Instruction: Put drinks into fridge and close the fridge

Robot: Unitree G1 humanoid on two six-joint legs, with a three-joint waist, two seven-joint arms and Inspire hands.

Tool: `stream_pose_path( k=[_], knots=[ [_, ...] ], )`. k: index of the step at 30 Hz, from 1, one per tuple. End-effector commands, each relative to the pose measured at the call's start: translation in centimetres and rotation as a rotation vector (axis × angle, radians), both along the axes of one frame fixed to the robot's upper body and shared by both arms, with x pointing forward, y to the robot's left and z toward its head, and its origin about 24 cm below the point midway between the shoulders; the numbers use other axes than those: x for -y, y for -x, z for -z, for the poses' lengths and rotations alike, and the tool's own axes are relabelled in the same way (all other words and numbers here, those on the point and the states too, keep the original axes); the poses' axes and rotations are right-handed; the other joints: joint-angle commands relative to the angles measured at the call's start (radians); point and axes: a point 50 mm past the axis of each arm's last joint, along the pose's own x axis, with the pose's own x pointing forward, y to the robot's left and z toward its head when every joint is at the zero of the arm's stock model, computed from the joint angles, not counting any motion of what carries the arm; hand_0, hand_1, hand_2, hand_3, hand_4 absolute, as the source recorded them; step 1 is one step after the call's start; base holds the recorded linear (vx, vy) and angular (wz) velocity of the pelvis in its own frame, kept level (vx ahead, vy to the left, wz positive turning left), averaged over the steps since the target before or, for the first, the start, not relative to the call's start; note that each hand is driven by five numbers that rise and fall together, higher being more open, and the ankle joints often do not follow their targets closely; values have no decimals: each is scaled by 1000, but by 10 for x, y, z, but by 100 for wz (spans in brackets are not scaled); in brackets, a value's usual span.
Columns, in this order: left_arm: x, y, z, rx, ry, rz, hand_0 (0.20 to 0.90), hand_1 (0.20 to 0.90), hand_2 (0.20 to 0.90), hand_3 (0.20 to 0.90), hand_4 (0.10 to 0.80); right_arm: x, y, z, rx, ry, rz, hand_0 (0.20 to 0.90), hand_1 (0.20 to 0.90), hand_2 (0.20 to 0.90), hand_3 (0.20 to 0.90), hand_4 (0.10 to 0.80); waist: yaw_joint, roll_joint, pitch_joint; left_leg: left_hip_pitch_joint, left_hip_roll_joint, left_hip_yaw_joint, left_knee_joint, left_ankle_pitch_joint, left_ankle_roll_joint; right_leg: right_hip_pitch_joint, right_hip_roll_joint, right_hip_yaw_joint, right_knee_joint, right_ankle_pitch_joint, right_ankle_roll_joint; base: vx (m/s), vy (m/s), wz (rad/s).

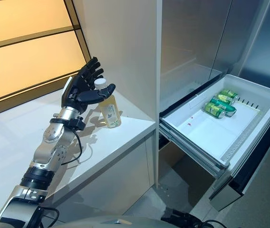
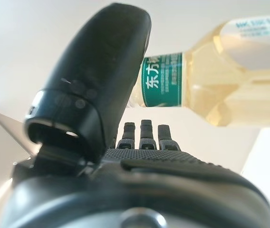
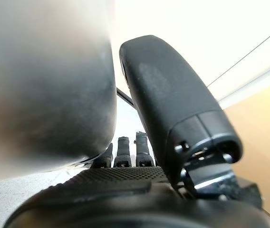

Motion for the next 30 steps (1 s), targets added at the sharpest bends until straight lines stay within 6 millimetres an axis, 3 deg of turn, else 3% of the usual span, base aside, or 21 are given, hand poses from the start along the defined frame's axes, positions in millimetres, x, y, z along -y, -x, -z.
stream_pose_path(
  k=[1, 18, 30],
  knots=[
    [-6, -6, -48, 236, -24, -25, 900, 900, 900, 900, 800, -10, 22, 5, -85, -49, -15, 900, 900, 900, 900, 800, 3, -42, -42, -25, -36, 24, 6, -39, 25, 26, -31, 32, 15, -14, 61, 0, 0, 0],
    [6, -10, -24, 142, 109, 31, 900, 900, 900, 900, 800, -12, 18, 5, -83, -49, -24, 900, 900, 900, 900, 800, -2, -43, -37, -22, -33, 29, 6, -39, 25, 29, -30, 32, 16, -14, 58, 0, 0, 0],
    [1, -13, -8, 91, 92, -13, 900, 900, 900, 900, 800, -11, 19, 5, -87, -46, -20, 900, 900, 900, 900, 800, -7, -43, -36, -21, -34, 31, 6, -39, 25, 29, -30, 36, 15, -13, 59, 0, 0, 0]
  ],
)
